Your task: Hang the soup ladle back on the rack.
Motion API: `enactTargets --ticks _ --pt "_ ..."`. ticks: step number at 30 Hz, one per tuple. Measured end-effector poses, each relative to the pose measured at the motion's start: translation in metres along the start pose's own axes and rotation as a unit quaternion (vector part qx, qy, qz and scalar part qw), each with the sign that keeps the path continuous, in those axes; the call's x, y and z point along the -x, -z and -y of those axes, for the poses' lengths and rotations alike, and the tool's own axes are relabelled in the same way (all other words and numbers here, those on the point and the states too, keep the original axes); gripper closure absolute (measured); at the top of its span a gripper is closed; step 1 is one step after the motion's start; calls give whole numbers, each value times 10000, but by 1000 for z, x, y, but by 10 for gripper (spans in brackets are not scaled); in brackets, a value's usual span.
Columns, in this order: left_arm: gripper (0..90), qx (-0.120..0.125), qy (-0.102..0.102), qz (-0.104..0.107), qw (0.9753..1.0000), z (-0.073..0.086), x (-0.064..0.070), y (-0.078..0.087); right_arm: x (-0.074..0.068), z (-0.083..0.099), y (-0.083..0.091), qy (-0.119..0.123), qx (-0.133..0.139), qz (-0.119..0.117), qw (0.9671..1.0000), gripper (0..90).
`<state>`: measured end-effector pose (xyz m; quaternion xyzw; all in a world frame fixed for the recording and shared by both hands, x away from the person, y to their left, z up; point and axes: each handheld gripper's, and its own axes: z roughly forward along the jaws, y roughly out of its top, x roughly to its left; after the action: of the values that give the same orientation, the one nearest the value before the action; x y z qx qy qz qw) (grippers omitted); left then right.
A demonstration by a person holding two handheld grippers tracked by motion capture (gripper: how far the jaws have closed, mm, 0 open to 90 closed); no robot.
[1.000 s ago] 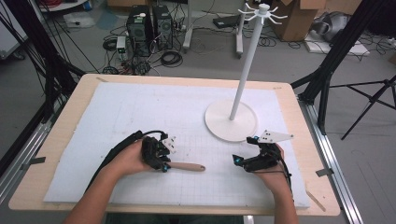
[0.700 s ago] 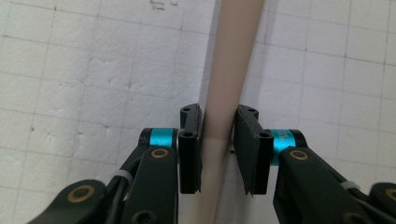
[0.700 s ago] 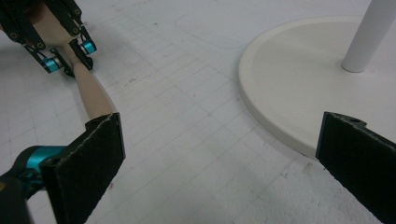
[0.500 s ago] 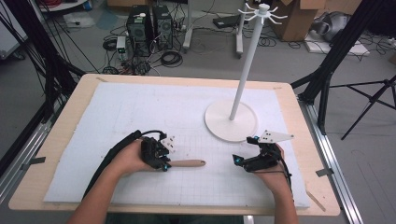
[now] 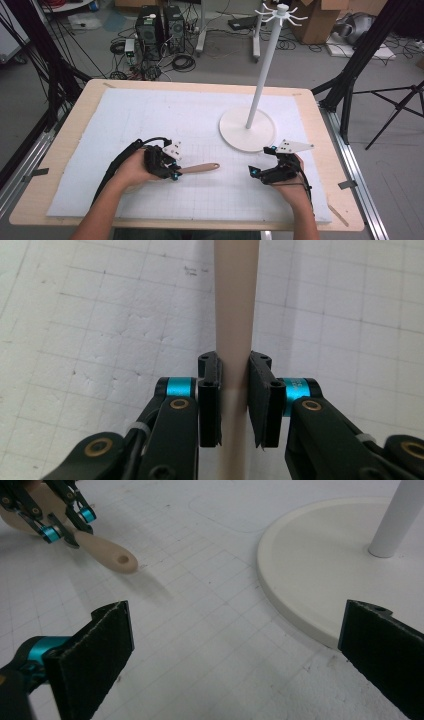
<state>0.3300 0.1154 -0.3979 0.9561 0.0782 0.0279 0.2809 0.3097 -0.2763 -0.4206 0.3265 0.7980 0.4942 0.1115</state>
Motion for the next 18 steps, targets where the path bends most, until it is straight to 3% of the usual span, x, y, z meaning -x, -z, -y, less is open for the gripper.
enactTargets --ticks 5,9,13,14,15,18 --pt "762 369 -73 1 9993 3 2 11 0 0 0 15 8 -5 10000 3" --pt "762 778 -61 4 9970 4 3 24 -1 0 0 -2 4 -6 10000 3" --pt "763 1186 -21 -2 9929 5 1 35 -1 0 0 22 40 2 10000 3" --pt "763 1358 44 25 9907 5 1 39 -1 0 0 18 40 2 10000 4" --pt "763 1382 27 8 9904 4 0 41 -1 0 0 21 37 3 10000 3" --pt "763 1726 100 6 9849 3 -1 50 -1 0 0 9 30 -4 10000 3"
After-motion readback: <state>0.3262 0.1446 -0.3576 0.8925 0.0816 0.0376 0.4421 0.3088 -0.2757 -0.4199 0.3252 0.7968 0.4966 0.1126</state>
